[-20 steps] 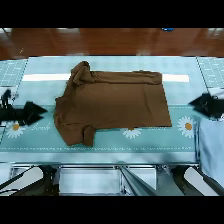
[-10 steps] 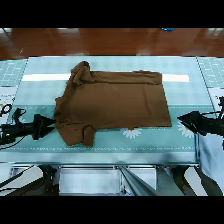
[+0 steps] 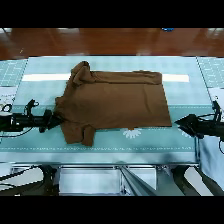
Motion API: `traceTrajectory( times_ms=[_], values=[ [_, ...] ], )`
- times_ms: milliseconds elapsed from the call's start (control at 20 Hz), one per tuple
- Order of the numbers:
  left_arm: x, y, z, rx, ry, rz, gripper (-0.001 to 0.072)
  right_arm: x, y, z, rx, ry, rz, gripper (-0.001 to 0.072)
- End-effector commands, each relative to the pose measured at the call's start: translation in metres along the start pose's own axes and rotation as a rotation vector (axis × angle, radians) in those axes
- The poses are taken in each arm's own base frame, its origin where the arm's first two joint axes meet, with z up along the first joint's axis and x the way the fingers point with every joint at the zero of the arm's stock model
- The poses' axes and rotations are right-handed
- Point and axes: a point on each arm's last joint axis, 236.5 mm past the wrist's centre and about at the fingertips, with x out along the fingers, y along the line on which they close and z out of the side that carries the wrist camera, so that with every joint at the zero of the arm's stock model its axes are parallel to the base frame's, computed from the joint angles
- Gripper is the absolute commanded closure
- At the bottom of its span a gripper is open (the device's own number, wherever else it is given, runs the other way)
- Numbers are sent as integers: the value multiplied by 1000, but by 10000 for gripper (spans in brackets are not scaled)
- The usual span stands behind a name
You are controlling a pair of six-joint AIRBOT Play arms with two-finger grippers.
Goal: Fold the shirts.
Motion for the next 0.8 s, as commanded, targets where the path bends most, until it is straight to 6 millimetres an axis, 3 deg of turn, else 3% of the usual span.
traceTrajectory(
  times_ms=[0, 250, 450, 600, 750],
  values=[
    [-8, -21, 10, 49, 9, -34, 683, 14, -13, -10, 63, 90, -1, 295],
    [-11, -24, 17, 63, -6, -32, 683, 45, -10, -6, 101, 140, 24, 295],
    [-11, -24, 17, 63, -7, -31, 683, 76, 22, 27, 64, 125, 53, 311],
    [-9, -25, 15, 78, 0, -30, 683, 97, 47, 30, -28, 195, 50, 681],
    [-16, -36, 21, 101, -5, -48, 683, 89, 87, 40, -168, 201, 72, 693]
  ],
)
